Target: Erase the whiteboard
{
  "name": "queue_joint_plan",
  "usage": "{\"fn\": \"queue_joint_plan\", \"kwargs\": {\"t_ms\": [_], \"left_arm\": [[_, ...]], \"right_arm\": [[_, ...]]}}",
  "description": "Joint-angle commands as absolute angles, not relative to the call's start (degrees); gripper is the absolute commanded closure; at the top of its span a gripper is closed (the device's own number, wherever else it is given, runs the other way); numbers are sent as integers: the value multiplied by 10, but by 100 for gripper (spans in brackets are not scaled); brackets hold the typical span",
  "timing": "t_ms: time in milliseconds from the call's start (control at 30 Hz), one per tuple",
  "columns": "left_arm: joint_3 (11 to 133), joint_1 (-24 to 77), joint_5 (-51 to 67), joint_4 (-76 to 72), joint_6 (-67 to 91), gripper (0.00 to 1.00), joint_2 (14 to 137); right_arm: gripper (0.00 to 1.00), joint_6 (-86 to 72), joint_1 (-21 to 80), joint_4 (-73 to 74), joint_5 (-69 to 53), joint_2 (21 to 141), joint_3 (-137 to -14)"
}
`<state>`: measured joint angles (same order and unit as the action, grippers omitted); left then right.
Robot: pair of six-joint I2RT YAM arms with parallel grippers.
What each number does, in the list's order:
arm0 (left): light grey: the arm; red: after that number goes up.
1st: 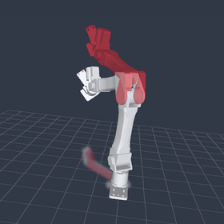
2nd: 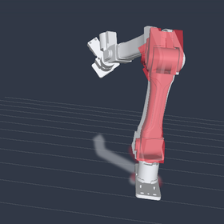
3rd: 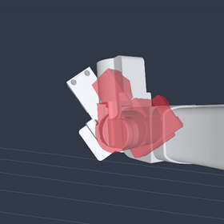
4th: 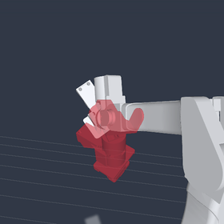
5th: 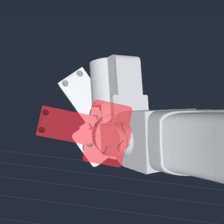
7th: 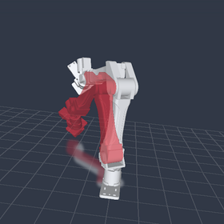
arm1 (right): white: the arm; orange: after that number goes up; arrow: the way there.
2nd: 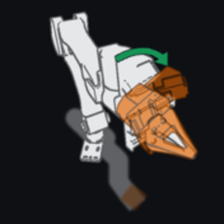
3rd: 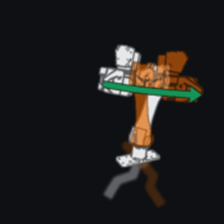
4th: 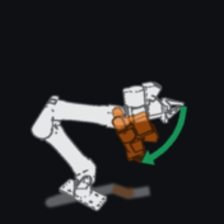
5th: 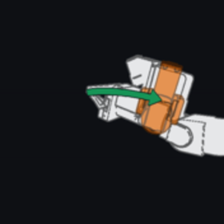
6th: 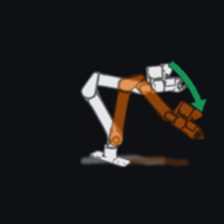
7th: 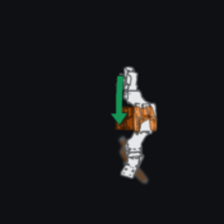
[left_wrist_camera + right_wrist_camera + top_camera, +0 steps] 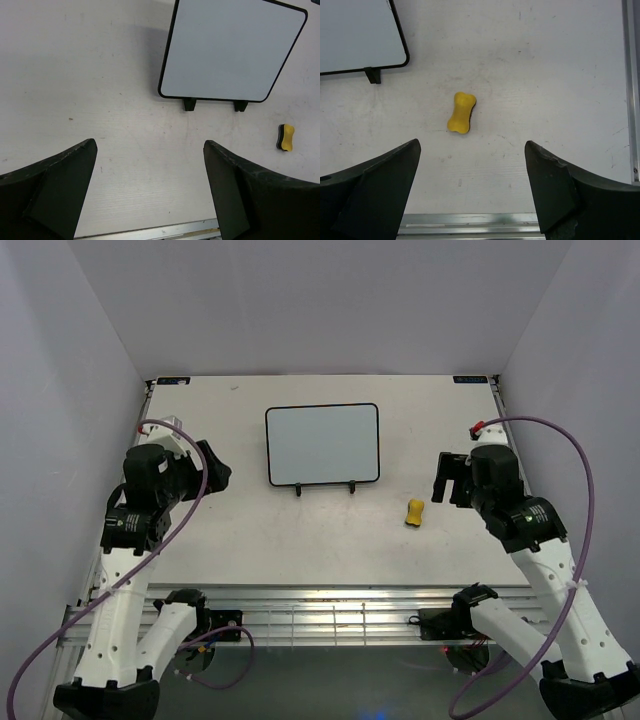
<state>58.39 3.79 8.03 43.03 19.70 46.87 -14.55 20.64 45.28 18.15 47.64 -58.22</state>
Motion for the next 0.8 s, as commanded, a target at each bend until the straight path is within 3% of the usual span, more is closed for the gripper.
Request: {"fn": "queue_joint_plan", "kwargs": {"t_ms": [0, 433, 767], "left_arm": [[599, 52, 20, 441, 171, 2, 442], [557, 69, 9, 432, 178, 2, 384], [533, 69, -14, 434, 180, 2, 352]], "right_arm": [[10, -140, 205, 512, 195, 463, -620], [10, -141, 205, 552, 215, 370, -627], [10, -141, 205, 549, 222, 367, -623]]}}
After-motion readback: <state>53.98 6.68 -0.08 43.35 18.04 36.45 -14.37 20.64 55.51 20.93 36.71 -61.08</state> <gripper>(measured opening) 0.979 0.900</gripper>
